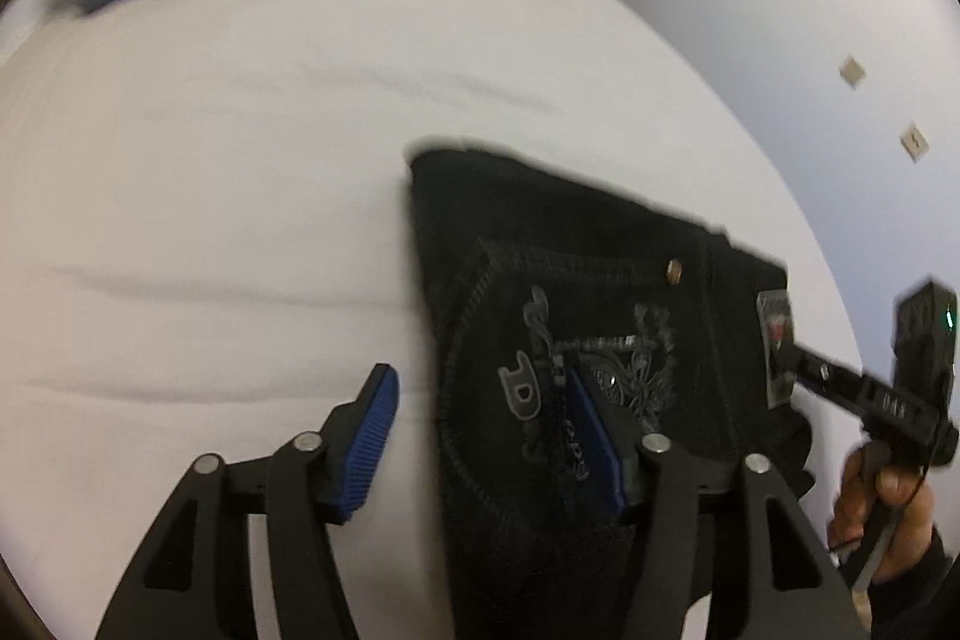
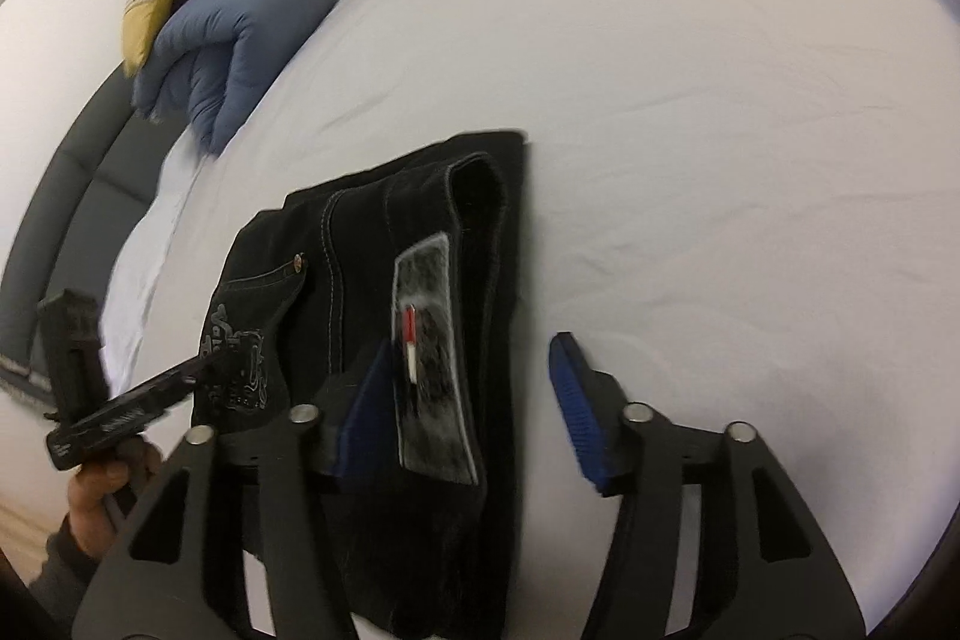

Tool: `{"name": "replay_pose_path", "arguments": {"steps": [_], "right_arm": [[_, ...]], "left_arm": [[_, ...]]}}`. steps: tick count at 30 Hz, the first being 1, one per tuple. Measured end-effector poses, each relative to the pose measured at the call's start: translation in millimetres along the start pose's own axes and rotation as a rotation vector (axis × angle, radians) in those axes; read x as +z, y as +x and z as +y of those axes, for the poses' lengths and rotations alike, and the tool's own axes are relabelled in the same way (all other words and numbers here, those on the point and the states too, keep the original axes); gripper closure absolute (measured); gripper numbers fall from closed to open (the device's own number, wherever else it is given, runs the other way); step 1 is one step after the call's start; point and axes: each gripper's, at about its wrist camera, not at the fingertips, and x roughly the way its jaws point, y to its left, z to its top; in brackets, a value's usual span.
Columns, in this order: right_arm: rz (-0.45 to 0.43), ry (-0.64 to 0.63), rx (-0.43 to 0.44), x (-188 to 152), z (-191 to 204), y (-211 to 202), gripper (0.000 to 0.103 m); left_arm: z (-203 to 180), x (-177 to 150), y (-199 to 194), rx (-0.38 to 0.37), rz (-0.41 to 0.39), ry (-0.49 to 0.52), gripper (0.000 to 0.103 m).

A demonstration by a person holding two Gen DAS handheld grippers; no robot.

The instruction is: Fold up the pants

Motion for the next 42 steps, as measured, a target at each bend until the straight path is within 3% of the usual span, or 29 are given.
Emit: {"name": "replay_pose_path", "arguments": {"steps": [2, 3, 4, 5, 8, 13, 15, 16, 19, 24, 28, 32, 34, 37, 42], "right_arm": [[-0.069, -0.046, -0.051, -7.3, 12.2, -27.2, 0.049], [-0.117, -0.078, -0.088, -11.8, 20.2, -45.0, 0.049], [-0.162, -0.11, -0.109, -16.7, 30.5, -63.2, 0.049], [-0.212, -0.141, -0.128, -17.2, 44.8, -77.9, 0.049], [-0.4, -0.237, -0.208, -30.4, 83.8, -135.5, 0.04], [-0.804, -0.34, -0.297, -61.4, 141.9, -238.3, 0.003], [-0.918, -0.364, -0.278, -71.4, 160.8, -273.6, 0.0], [-0.942, -0.368, -0.263, -75.2, 169.4, -289.9, 0.0], [-0.976, -0.369, -0.27, -85.0, 188.3, -321.9, 0.0], [-0.966, -0.353, -0.213, -104.4, 201.9, -362.8, 0.0], [-0.836, -0.291, -0.241, -122.1, 212.0, -374.8, 0.0], [-0.659, -0.226, -0.344, -131.5, 210.0, -361.9, 0.0], [-0.573, -0.176, -0.359, -139.1, 200.4, -355.1, 0.0], [-0.468, -0.113, -0.352, -147.3, 189.0, -334.3, 0.0], [-0.375, -0.151, -0.403, -156.8, 180.4, -305.6, 0.0]], "left_arm": [[-8.9, -2.9, -39.1, 0.062, -0.134, 0.04, 0.01], [-15.5, -6.0, -58.4, 0.092, -0.199, 0.068, 0.006], [-0.9, 11.9, -74.8, 0.121, -0.271, 0.101, 0.001], [-13.1, 11.0, -104.0, 0.165, -0.393, 0.152, 0.0], [-43.1, 1.8, -162.8, 0.288, -0.624, 0.231, 0.0], [-73.7, -15.9, -254.7, 0.506, -0.902, 0.215, 0.0], [-73.5, -29.2, -286.5, 0.524, -0.96, 0.179, 0.0], [-73.7, -29.4, -296.6, 0.54, -0.943, 0.152, 0.0], [-72.4, -18.8, -313.0, 0.55, -0.766, 0.129, 0.0], [-74.0, -31.8, -330.3, 0.506, -0.638, 0.083, 0.0], [-75.4, -53.6, -323.3, 0.501, -0.567, 0.076, 0.0], [-73.5, -66.2, -289.5, 0.389, -0.417, 0.023, 0.0], [-71.4, -69.0, -277.2, 0.369, -0.36, 0.019, 0.0], [-72.0, -77.2, -264.8, 0.369, -0.338, 0.03, 0.0], [-71.4, -90.7, -246.6, 0.355, -0.276, 0.026, 0.0]]}}
